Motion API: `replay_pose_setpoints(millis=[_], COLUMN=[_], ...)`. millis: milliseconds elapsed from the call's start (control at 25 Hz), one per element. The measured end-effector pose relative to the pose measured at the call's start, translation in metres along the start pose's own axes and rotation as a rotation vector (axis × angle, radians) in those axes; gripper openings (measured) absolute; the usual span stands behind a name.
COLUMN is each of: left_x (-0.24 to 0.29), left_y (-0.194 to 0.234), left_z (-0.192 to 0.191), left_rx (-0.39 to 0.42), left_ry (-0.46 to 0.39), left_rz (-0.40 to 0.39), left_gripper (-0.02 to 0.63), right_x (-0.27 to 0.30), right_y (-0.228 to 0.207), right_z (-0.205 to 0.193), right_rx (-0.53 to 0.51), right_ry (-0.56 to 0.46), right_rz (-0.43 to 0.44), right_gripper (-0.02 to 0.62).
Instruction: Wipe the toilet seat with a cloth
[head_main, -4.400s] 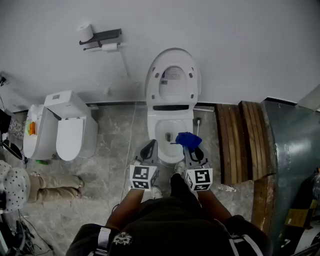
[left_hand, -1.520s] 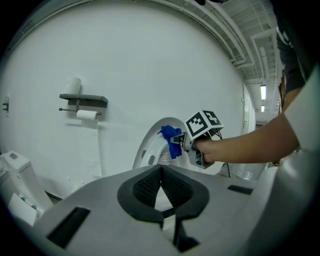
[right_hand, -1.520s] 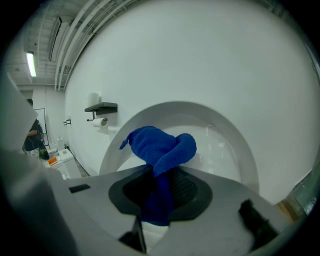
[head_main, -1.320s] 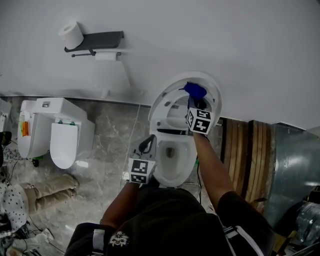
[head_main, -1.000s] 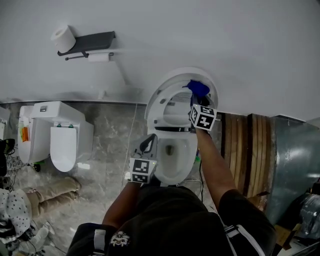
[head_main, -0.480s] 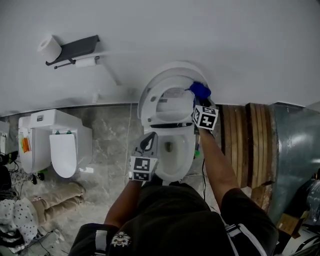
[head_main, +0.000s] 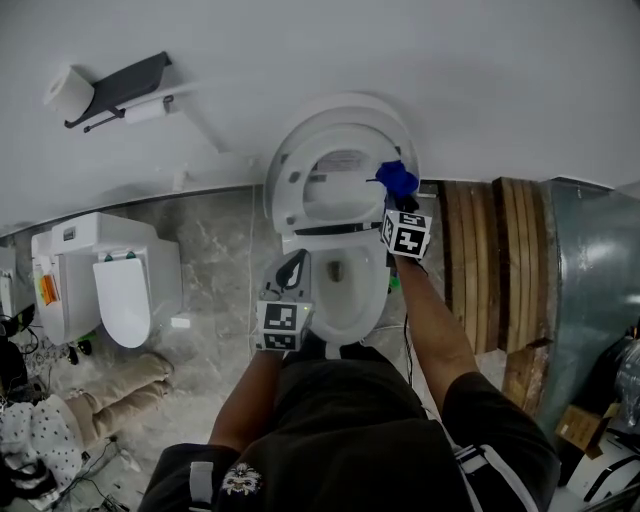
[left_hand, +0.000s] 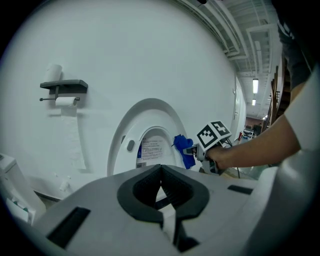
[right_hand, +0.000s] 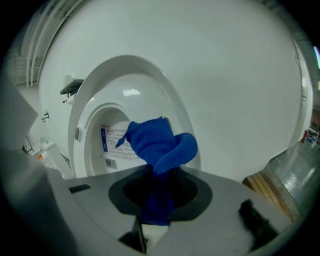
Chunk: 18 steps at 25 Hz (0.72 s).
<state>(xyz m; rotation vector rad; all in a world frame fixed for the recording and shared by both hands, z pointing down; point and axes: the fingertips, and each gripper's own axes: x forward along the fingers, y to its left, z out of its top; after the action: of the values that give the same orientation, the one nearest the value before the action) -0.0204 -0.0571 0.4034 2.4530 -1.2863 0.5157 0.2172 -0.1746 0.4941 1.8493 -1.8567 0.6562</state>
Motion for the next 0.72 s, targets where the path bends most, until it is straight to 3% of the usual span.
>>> replay_pose_setpoints(millis=[720], left_x=[0.025], left_y=[0.010], left_z=[-0.064], left_rx=[-0.071], left_ry=[0.079], left_rz=[0.010], left_gripper=[0.009], right_x=[0.029], right_y=[-0.017], right_z=[-0.118], right_rx=[-0.038], right_ry=[0.189], right_rz=[-0.031], right_gripper=[0.080])
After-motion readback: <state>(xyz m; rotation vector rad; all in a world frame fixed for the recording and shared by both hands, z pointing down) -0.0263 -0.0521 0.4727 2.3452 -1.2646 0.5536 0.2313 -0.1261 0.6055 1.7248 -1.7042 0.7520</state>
